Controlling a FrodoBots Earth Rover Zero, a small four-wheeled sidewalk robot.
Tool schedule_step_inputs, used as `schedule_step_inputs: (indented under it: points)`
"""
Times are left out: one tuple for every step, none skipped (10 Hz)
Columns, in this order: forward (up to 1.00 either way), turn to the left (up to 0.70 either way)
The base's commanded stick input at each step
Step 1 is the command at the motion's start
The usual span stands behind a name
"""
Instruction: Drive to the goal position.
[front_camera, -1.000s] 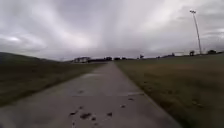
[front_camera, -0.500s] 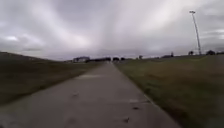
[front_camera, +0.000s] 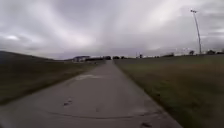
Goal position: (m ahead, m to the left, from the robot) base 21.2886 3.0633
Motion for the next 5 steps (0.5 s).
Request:
schedule_step_inputs:
  points:
    - [0.70, 0.00]
    - [0.70, 0.00]
    - [0.70, 0.00]
    - [0.70, 0.00]
    - [0.70, 0.00]
